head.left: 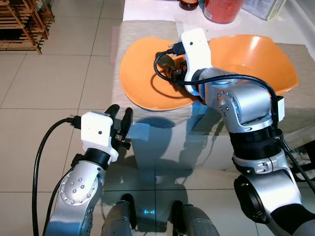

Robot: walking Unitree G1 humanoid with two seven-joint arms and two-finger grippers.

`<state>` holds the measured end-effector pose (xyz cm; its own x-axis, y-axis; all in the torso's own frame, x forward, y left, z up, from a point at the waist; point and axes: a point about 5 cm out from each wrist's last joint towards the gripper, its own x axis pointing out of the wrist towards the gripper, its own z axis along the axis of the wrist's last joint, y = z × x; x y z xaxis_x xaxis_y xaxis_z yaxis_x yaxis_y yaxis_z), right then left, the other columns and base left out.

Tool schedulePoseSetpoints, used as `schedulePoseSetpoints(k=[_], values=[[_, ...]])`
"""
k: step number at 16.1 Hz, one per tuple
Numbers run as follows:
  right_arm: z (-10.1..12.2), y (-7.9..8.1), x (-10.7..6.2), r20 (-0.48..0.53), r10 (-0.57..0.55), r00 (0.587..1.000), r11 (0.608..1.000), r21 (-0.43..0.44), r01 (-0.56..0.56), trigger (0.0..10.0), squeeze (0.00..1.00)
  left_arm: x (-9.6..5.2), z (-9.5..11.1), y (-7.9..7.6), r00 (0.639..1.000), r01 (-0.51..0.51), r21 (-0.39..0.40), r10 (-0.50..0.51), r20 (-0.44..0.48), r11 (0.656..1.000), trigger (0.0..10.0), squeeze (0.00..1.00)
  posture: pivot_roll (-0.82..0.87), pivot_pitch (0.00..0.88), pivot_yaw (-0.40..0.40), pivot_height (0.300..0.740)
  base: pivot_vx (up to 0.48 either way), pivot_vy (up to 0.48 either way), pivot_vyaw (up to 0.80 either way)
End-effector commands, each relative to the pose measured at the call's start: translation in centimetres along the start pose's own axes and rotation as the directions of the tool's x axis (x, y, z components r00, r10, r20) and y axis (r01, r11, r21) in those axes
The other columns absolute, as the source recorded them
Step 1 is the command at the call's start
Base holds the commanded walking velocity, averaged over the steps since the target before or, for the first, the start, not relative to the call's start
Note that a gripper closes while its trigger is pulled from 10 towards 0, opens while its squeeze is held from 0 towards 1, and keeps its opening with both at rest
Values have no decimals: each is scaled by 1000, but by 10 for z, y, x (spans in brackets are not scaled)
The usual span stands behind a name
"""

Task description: Setting the table

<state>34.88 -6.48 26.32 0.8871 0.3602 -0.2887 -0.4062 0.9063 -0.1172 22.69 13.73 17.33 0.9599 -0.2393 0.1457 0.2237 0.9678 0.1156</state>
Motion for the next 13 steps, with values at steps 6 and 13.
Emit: schedulePoseSetpoints(k=[6, 13], values=[[-4, -5, -2, -108, -2, 994, 997, 78, 11, 0, 0, -1, -3, -2, 1000, -7, 10, 8, -29, 1000, 10000, 0, -54, 281, -45, 740, 0, 0, 0], [-6, -5, 1, -136, -8, 991, 994, 110, 23, 0, 0, 1, -4, 3, 999, -18, 32, 20, -34, 999, 10000, 0, -40, 257, -45, 740, 0, 0, 0]])
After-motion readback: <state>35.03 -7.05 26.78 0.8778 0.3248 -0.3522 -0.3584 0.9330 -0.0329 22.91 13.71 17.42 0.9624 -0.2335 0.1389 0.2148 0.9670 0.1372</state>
